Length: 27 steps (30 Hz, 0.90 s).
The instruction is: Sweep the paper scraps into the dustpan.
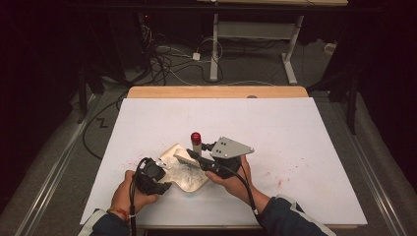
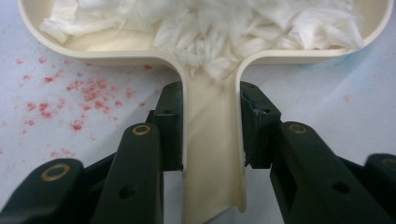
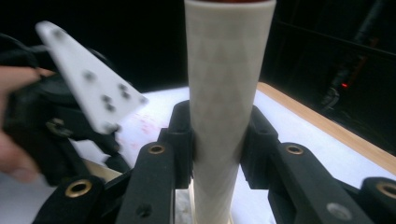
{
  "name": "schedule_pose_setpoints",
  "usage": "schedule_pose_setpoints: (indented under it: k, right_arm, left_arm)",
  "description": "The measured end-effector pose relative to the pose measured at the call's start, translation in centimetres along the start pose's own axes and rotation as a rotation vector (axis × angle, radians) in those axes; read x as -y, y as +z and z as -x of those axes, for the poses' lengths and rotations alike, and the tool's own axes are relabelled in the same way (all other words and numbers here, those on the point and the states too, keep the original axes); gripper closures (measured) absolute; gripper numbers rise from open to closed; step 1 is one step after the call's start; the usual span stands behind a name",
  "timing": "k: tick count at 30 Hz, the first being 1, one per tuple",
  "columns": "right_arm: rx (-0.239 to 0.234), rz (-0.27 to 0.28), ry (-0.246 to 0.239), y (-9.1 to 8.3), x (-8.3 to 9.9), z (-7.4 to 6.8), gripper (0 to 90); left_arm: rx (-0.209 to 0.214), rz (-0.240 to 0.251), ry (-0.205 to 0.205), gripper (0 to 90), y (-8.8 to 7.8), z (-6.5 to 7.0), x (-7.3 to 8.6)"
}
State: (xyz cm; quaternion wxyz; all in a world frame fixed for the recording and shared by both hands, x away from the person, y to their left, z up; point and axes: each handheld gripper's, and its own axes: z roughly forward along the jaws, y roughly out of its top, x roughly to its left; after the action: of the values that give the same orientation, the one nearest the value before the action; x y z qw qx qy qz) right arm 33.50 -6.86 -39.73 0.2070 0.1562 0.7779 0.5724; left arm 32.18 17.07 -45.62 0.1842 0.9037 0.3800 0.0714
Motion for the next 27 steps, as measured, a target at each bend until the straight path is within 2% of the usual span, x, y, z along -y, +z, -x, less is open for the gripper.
schedule_pose_setpoints:
  k: [4,7,8,10,14,16,24,27]
  right_arm:
    - [0.010,0.020,-0.006,-0.7,-0.9,0.0,70.3]
    - [0.017,0.054,0.019,-1.3,-1.4,0.5,70.3]
    - [0.036,0.077,0.024,-1.7,-1.6,0.8,70.2]
    - [0.040,0.084,0.026,-1.9,-1.6,1.0,70.2]
    - [0.032,0.076,0.069,-2.3,-1.5,1.7,70.2]
    - [0.042,0.073,0.061,-2.6,-1.5,1.8,70.3]
    - [0.171,0.074,-0.035,-4.3,-1.7,3.0,70.2]
    - [0.175,0.054,-0.007,-4.9,-1.1,3.6,70.2]
  left_arm:
    - [-0.001,-0.004,0.005,63.6,0.0,0.1,0.0]
    - [0.000,-0.003,0.004,63.6,0.0,0.1,0.0]
    - [-0.003,-0.003,0.007,63.6,0.0,0.1,0.0]
    - [0.001,-0.002,0.006,63.6,0.0,0.1,0.0]
    - [0.001,-0.003,0.001,63.6,0.1,0.1,0.0]
    - [0.002,-0.002,0.001,63.6,0.1,0.1,0.0]
    - [0.005,-0.002,0.002,63.6,0.1,0.1,0.0]
    - [0.004,-0.003,0.002,63.6,0.2,0.1,0.0]
